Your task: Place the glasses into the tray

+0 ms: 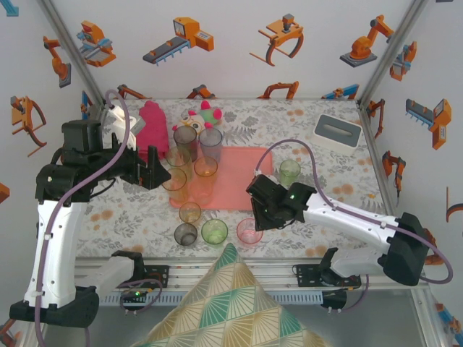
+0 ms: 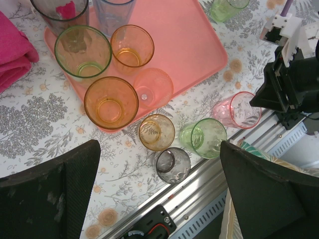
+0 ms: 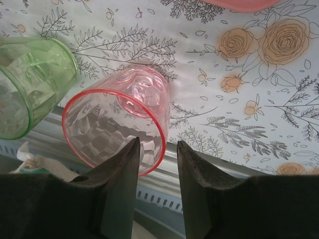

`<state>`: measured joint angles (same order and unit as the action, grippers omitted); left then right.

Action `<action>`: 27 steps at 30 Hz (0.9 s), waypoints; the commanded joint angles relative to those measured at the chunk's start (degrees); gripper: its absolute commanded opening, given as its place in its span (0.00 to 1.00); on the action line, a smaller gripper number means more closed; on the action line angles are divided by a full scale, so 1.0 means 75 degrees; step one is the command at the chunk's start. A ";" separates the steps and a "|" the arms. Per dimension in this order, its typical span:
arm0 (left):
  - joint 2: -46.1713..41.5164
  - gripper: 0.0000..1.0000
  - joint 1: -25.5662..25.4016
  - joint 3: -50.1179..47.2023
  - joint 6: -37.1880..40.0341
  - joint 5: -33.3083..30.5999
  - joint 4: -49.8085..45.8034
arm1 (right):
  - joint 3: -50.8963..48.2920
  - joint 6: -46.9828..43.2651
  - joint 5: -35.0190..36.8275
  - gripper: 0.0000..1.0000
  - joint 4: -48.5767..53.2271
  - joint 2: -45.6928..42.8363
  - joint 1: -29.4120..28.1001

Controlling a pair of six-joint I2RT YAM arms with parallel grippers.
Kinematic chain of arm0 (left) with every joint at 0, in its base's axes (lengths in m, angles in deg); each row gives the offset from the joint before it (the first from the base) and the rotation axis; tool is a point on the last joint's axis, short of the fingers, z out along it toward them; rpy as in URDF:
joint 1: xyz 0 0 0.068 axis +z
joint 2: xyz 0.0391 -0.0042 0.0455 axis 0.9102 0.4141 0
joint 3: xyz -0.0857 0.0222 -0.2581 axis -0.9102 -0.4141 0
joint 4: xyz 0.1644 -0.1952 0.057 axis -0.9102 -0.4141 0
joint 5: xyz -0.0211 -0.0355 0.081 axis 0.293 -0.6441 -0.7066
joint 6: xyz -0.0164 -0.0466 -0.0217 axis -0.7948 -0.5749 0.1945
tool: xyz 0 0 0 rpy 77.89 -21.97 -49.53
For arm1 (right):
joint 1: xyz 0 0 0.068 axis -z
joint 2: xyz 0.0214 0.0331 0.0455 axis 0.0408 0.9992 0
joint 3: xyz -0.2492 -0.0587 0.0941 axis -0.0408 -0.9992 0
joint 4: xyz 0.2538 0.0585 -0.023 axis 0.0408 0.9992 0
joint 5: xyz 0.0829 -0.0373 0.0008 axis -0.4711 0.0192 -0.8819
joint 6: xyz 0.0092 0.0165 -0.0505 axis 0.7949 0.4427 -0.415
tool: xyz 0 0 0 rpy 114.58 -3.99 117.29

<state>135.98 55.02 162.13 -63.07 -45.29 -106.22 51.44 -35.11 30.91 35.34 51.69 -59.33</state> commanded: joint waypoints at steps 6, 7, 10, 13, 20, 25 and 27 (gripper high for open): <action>-0.0048 0.97 -0.0050 0.0081 0.0178 0.0110 -0.0023 | -0.0020 0.0072 0.0182 0.35 -0.0319 0.0542 -0.0112; -0.0045 0.97 -0.0044 0.0090 0.0185 0.0099 -0.0020 | 0.0008 0.0057 0.0185 0.35 -0.0319 0.0624 -0.0116; -0.0066 0.97 -0.0050 0.0081 0.0180 0.0080 -0.0015 | 0.0098 -0.0022 0.0194 0.34 -0.0316 0.0858 -0.0162; -0.0069 0.97 -0.0050 0.0081 0.0187 0.0080 -0.0023 | 0.0162 -0.0052 0.0230 0.33 -0.0313 0.1004 -0.0204; -0.0066 0.97 -0.0050 0.0093 0.0180 0.0072 -0.0032 | 0.0118 -0.0063 0.0350 0.27 -0.0288 0.1080 -0.0211; -0.0077 0.97 -0.0050 0.0095 0.0183 0.0080 -0.0025 | 0.0107 -0.0063 0.0393 0.22 -0.0284 0.1075 -0.0217; -0.0077 0.97 -0.0048 0.0088 0.0176 0.0080 -0.0034 | 0.0107 -0.0064 0.0406 0.20 -0.0279 0.1093 -0.0212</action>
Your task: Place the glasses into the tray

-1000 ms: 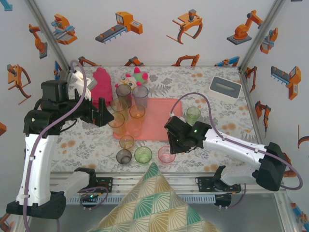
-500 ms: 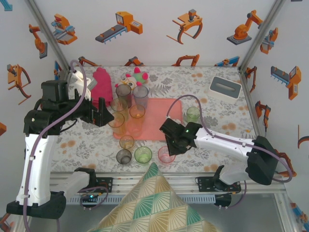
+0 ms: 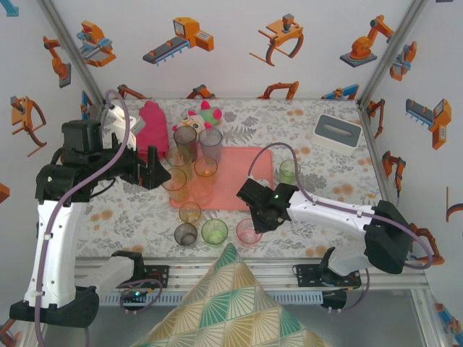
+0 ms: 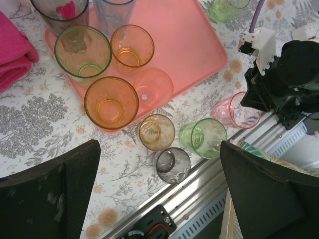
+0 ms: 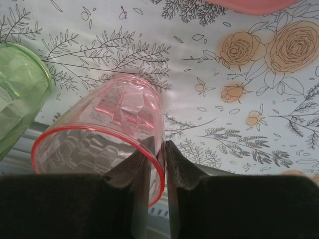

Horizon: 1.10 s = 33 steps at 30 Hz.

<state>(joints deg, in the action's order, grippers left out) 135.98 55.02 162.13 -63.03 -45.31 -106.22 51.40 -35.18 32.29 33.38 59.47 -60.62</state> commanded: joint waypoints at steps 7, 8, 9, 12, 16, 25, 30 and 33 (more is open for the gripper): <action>-0.0101 0.97 -0.0048 0.0082 0.0172 0.0060 -0.0034 | 0.0089 -0.0101 0.0224 0.10 -0.0017 0.0055 -0.0036; -0.0100 0.97 -0.0040 0.0075 0.0175 0.0061 -0.0030 | 0.0100 -0.0102 0.0224 0.10 0.0001 0.0044 -0.0043; -0.0109 0.97 -0.0050 0.0079 0.0178 0.0071 -0.0030 | 0.0104 -0.0119 0.0224 0.08 0.0006 0.0033 -0.0043; -0.0112 0.97 -0.0050 0.0082 0.0175 0.0066 -0.0035 | 0.0156 -0.0137 0.0270 0.06 0.0094 -0.0008 -0.0045; -0.0113 0.97 -0.0050 0.0087 0.0179 0.0062 -0.0026 | 0.0302 -0.0205 0.0381 0.07 0.0343 -0.0073 -0.0043; -0.0124 0.97 -0.0047 0.0085 0.0179 0.0072 -0.0032 | 0.0705 -0.0392 0.0593 0.08 0.0797 -0.0085 -0.0041; -0.0135 0.97 -0.0050 0.0072 0.0180 0.0060 -0.0033 | 0.0884 -0.0485 0.0713 0.08 0.0991 -0.0103 -0.0037; -0.0134 0.97 -0.0047 0.0075 0.0178 0.0071 -0.0030 | 0.1049 -0.0602 0.0773 0.08 0.1129 -0.0075 -0.0025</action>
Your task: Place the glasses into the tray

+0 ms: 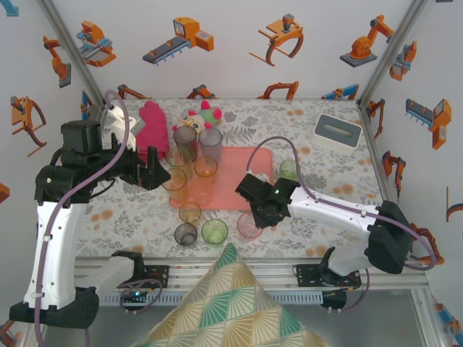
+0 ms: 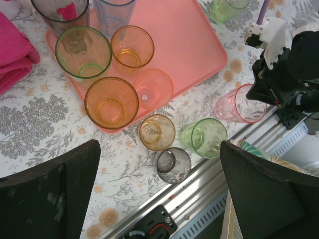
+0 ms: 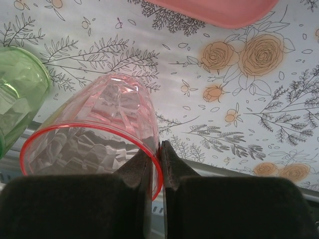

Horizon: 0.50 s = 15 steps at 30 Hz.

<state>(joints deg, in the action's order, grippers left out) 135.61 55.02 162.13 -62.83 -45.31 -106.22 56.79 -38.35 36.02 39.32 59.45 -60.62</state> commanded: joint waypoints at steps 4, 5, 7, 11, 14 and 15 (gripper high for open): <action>-0.0107 0.97 -0.0045 0.0072 0.0134 0.0080 -0.0030 | 0.0488 -0.0285 0.0428 0.08 0.0577 -0.0012 -0.0008; -0.0114 0.97 -0.0047 0.0073 0.0129 0.0083 -0.0034 | 0.0510 -0.0300 0.0428 0.08 0.0578 -0.0001 0.0002; -0.0114 0.97 -0.0049 0.0055 0.0123 0.0084 -0.0033 | 0.0578 -0.0360 0.0421 0.09 0.0573 0.0017 0.0025; -0.0165 0.97 -0.0033 0.0011 0.0134 0.0061 -0.0049 | 0.0736 -0.0478 0.0394 0.09 0.0621 0.0109 0.0088; -0.0166 0.97 -0.0047 0.0033 0.0155 0.0049 -0.0070 | 0.0845 -0.0512 0.0405 0.09 0.0685 0.0118 0.0172; -0.0162 0.97 -0.0030 0.0034 0.0146 0.0051 -0.0069 | 0.0880 -0.0511 0.0405 0.09 0.0709 0.0099 0.0230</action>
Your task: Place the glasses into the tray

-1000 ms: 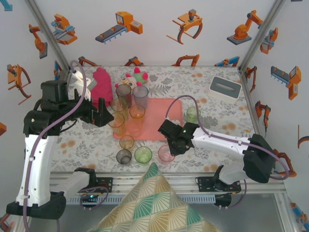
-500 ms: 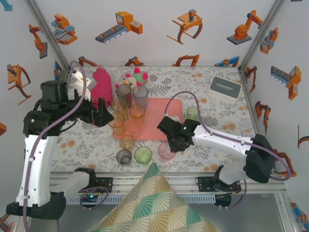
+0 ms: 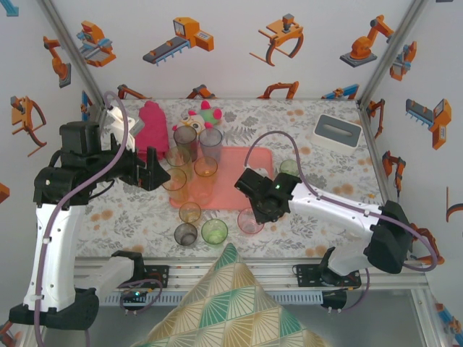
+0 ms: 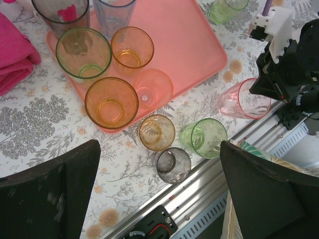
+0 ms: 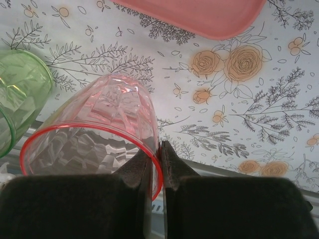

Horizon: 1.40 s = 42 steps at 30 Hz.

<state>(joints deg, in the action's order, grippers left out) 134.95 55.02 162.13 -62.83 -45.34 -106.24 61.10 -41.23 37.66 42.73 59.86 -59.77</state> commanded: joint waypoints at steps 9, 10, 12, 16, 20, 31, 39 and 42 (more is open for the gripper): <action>-0.0075 0.97 -0.0040 0.0076 0.0132 0.0099 -0.0062 | 0.0584 -0.0364 0.0093 0.09 0.0428 -0.0079 0.0761; -0.0080 0.97 -0.0037 0.0075 0.0128 0.0099 -0.0068 | 0.0631 -0.0409 0.0082 0.09 0.0432 -0.0079 0.0825; -0.0093 0.97 -0.0030 0.0071 0.0132 0.0111 -0.0064 | 0.0749 -0.0509 0.0046 0.09 0.0460 -0.0068 0.0989; -0.0114 0.97 -0.0034 0.0081 0.0132 0.0121 -0.0066 | 0.1007 -0.0697 0.0046 0.10 0.0474 0.0029 0.1327; -0.0111 0.97 -0.0050 0.0101 0.0133 0.0151 -0.0066 | 0.1360 -0.0941 -0.0041 0.11 0.0370 0.0284 0.1698; -0.0081 0.97 -0.0062 0.0136 0.0045 0.0309 -0.0035 | 0.2693 -0.1581 -0.0396 0.11 -0.0144 0.1637 0.2526; -0.0050 0.97 -0.0062 0.0186 -0.0009 0.0362 -0.0049 | 0.3880 -0.1899 -0.0640 0.12 -0.0494 0.2845 0.2890; -0.0051 0.97 -0.0062 0.0175 0.0006 0.0344 -0.0061 | 0.4386 -0.2023 -0.0698 0.12 -0.0494 0.3338 0.3001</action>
<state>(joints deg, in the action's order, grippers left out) 134.91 54.95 162.13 -62.88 -44.18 -106.24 90.04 -54.34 33.49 39.98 82.86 -38.11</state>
